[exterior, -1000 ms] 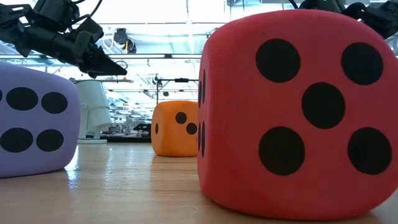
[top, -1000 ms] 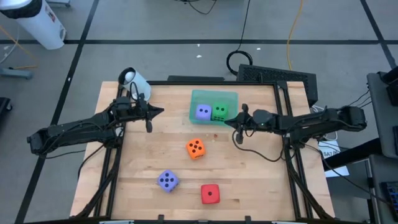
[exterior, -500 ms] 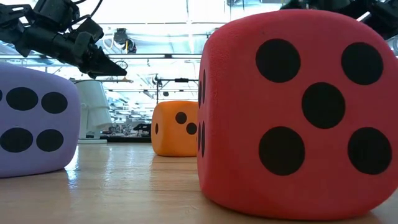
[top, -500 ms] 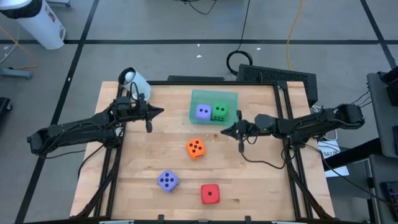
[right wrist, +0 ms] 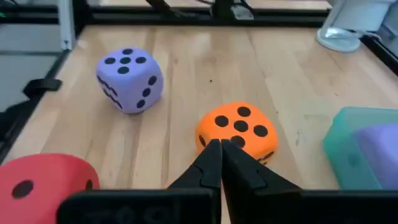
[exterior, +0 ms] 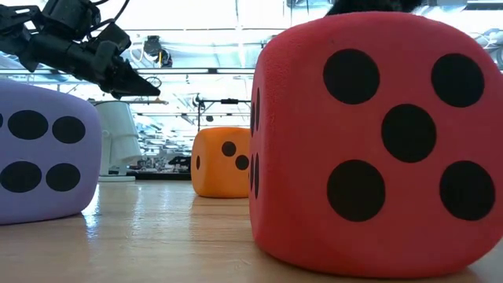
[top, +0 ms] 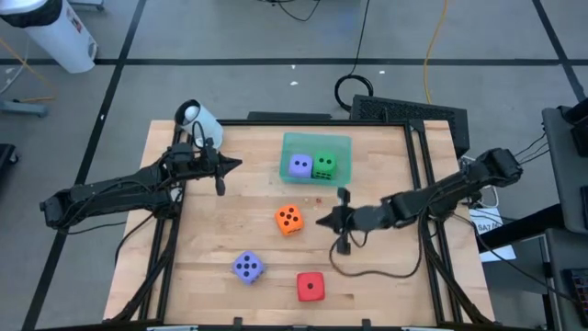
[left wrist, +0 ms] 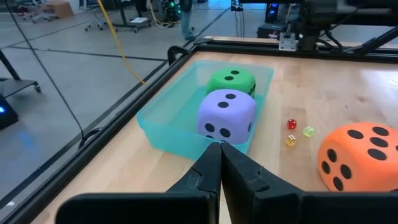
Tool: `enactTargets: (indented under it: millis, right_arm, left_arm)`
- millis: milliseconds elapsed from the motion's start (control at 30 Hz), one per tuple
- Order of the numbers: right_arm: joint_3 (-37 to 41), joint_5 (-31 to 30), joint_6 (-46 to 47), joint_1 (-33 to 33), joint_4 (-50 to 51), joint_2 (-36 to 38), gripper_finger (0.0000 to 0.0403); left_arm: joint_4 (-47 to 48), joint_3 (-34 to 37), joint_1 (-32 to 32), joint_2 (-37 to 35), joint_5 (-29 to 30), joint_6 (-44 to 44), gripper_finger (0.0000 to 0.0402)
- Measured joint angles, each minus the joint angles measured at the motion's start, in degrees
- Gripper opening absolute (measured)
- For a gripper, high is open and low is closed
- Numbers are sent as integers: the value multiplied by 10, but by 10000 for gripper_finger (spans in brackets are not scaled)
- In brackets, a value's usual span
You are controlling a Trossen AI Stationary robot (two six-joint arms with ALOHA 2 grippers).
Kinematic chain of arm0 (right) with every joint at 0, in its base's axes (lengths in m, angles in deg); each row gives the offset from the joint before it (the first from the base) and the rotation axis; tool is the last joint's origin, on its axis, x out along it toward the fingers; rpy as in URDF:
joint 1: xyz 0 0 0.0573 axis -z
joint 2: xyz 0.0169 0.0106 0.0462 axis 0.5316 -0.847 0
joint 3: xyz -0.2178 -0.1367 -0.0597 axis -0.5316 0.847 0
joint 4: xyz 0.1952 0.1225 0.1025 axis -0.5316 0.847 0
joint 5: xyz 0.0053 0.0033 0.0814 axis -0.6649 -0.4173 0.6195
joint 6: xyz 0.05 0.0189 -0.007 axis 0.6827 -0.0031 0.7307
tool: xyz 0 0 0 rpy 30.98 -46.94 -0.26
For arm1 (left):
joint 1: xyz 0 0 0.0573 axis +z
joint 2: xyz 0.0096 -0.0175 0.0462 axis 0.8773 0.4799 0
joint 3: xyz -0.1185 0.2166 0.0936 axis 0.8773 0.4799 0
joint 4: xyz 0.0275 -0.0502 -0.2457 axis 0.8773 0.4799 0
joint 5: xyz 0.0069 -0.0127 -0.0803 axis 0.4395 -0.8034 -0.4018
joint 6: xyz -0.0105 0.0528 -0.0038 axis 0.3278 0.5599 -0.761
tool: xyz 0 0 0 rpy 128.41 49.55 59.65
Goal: Pick & Place Dice
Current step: Put the large red dice into the light blue bin
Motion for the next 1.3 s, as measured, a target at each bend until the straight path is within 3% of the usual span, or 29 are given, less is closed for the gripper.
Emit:
enactTargets:
  millis: [200,367,500,700,833,967,1167,1300]
  right_arm:
    - [-103,17,50,-32,113,-61,0]
    - [-123,52,141,-33,126,-86,19]
    - [-125,116,229,-38,127,-90,77]
    - [-125,100,270,-80,83,-90,187]
    - [-125,85,258,-106,6,-90,267]
    - [-128,97,263,-109,0,-90,325]
    - [-173,132,268,-100,33,-118,331]
    - [-292,147,276,-107,183,-195,326]
  left_arm:
    - [0,0,0,0,9,0,21]
    - [2,0,0,0,4,-4,21]
    - [-3,0,0,0,2,-7,21]
    - [7,0,0,0,-5,-30,21]
    - [32,0,0,0,-7,-1,21]
    - [30,0,0,0,-7,16,21]
    - [25,0,0,0,-7,15,21]
    - [25,0,0,0,-7,4,21]
